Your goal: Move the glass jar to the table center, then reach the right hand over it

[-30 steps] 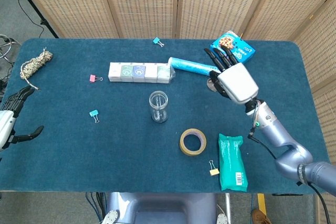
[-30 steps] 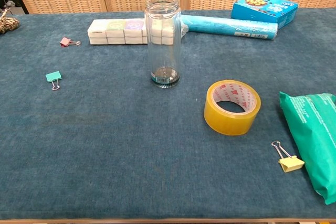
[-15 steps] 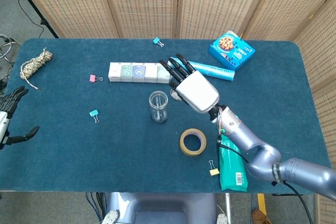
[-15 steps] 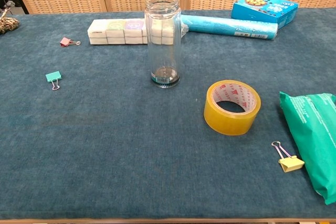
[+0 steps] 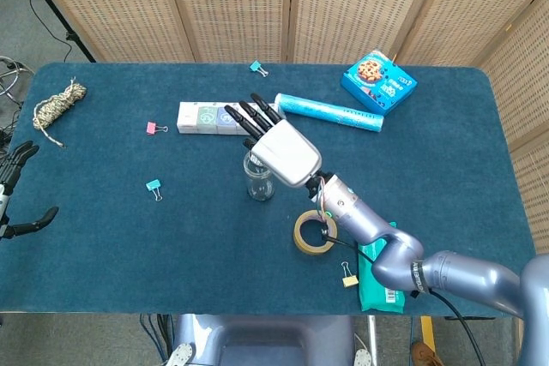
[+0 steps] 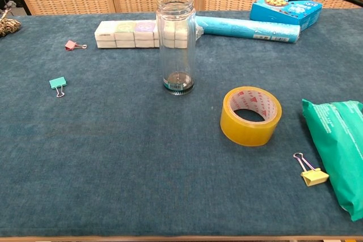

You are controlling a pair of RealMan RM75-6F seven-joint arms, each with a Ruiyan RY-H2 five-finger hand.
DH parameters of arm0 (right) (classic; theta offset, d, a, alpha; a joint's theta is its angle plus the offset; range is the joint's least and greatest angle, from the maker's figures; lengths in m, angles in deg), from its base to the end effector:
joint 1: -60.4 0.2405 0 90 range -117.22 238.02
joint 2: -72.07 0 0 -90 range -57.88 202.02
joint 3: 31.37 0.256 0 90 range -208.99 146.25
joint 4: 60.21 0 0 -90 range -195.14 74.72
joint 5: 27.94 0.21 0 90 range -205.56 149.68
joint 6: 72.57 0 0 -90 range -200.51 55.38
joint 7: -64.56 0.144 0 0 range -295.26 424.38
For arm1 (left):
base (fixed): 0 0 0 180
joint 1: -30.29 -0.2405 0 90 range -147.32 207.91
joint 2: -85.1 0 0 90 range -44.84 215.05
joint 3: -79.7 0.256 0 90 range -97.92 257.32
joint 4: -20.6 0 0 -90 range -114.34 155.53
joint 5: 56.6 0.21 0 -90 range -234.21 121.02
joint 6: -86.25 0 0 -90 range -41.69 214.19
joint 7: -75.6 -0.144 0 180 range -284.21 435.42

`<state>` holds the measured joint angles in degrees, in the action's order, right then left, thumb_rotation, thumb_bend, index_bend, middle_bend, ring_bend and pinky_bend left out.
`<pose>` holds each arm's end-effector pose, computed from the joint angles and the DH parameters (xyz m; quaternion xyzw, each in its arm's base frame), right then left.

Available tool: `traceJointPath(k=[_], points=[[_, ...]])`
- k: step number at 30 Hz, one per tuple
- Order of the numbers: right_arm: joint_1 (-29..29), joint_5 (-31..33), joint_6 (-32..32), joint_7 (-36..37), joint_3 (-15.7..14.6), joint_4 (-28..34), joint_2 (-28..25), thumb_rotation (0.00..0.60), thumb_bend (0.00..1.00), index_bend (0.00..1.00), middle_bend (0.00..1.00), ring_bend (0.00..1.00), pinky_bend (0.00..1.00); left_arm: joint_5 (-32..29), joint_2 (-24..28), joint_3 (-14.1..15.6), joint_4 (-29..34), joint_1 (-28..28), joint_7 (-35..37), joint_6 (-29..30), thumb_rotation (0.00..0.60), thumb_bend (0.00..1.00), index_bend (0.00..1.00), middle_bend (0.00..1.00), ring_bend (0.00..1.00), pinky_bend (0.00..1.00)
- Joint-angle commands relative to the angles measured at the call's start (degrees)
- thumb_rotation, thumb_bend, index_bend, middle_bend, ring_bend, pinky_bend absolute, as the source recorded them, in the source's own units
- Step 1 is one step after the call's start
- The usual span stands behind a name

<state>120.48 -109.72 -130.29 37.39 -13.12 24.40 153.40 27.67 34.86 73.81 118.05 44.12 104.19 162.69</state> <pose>0.0108 -0.3890 0.0564 0.7755 -0.0235 0.4820 0.4071 -0.2803 0.2374 0.2177 -0.5547 -0.4762 -0.4927 0.4720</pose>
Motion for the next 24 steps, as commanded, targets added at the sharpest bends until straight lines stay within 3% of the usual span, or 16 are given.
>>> traceJointPath(k=[1, 24], points=[[0.26, -0.26, -0.08, -0.13, -0.45, -0.76, 0.52, 0.600, 0.53, 0.61, 0.00, 0.00, 0.00, 0.02, 0.02, 0.00, -0.12, -0.02, 0.19, 0.01, 0.600, 0.28, 0.00, 0.00, 0.00, 0.00], [1.31, -0.11, -0.88, -0.92, -1.73, -3.89, 3.56, 0.600, 0.53, 0.61, 0.00, 0.00, 0.00, 0.03, 0.28, 0.02, -0.78, 0.08, 1.85, -0.53, 0.600, 0.28, 0.00, 0.00, 0.00, 0.00]])
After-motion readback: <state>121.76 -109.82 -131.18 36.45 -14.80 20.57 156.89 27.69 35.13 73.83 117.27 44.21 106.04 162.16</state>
